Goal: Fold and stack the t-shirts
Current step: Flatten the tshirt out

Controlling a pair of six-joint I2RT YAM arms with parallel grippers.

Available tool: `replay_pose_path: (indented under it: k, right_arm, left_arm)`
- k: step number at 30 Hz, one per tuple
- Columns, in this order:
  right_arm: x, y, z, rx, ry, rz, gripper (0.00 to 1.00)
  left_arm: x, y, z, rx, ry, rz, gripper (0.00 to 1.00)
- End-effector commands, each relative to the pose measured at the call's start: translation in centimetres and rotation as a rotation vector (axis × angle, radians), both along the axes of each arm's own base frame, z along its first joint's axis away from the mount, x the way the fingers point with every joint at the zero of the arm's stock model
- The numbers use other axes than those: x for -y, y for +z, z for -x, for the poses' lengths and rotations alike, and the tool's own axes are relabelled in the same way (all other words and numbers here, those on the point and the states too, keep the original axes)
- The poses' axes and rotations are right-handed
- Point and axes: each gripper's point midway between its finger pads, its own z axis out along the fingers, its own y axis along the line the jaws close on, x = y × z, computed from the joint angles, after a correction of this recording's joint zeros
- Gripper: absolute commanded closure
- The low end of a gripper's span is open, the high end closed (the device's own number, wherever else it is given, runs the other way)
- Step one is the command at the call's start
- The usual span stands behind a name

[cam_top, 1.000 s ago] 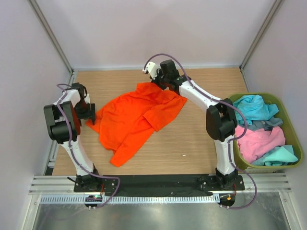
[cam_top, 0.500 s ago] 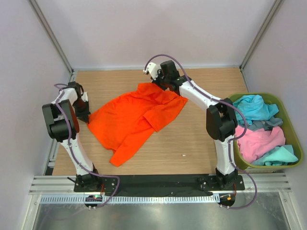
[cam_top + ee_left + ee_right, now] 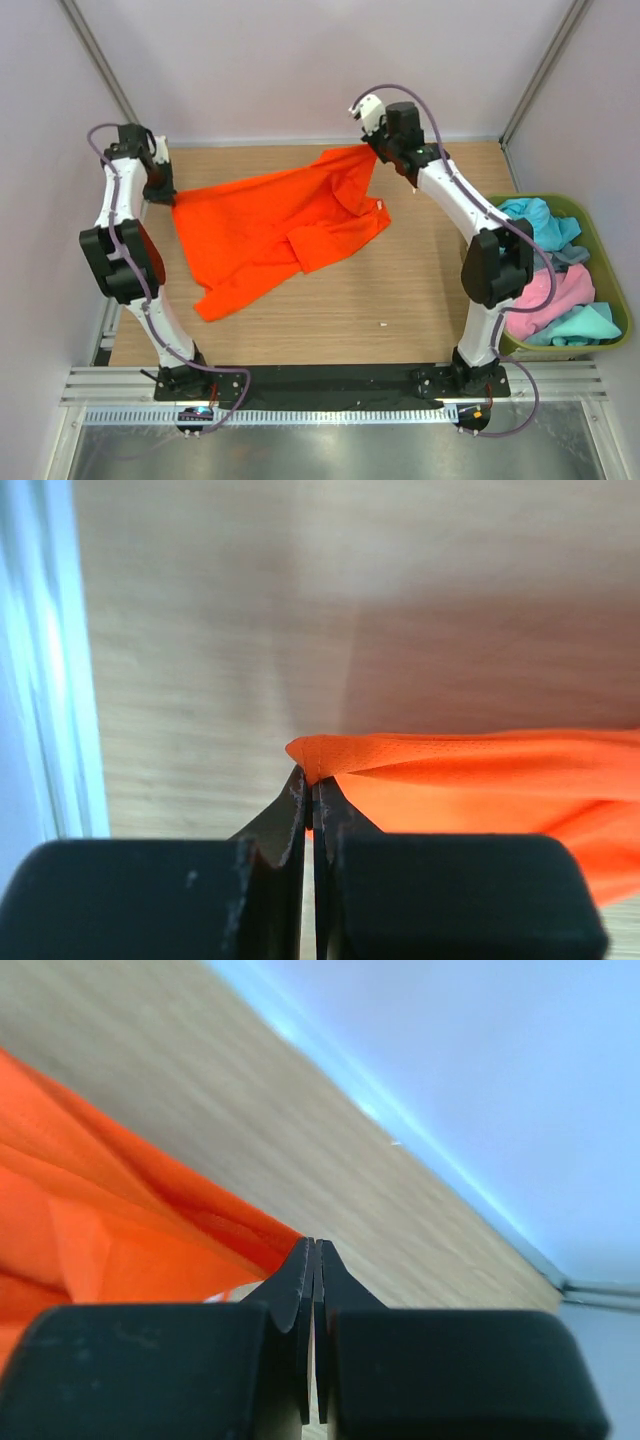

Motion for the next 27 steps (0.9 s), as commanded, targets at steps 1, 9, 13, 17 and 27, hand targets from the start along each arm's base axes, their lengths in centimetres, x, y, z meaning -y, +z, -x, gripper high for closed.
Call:
replay_pose_path:
  k: [1,9,13,17,27]
  right_arm:
    - [3.4,11.8,0.0,0.228,-0.094,-0.096,0.98]
    - [4.3,20.9,3.9,0.346,-0.065,-0.133,0.99]
    - [3.8,25.0,8.0,0.38,-0.02,-0.177,0.99]
    - [4.1,29.9,14.2,0.454,0.005,-0.222,0.99]
    - [9.3,40.8,24.9,0.656,-0.034,-0.377,0.99]
  left_arm:
    - [1.5,8.6,-2.8,0.224,-0.091,0.015,1.0]
    - [7.5,21.8,-3.7,0.548,-0.279,0.15,1.0]
    - [9.6,27.0,-1.0,0.67,-0.334,0.16,1.0]
    - [10.9,31.0,2.7,0.778,-0.37,0.143,1.0]
    - [11.1,41.5,11.2,1.099,-0.365,-0.082,1.0]
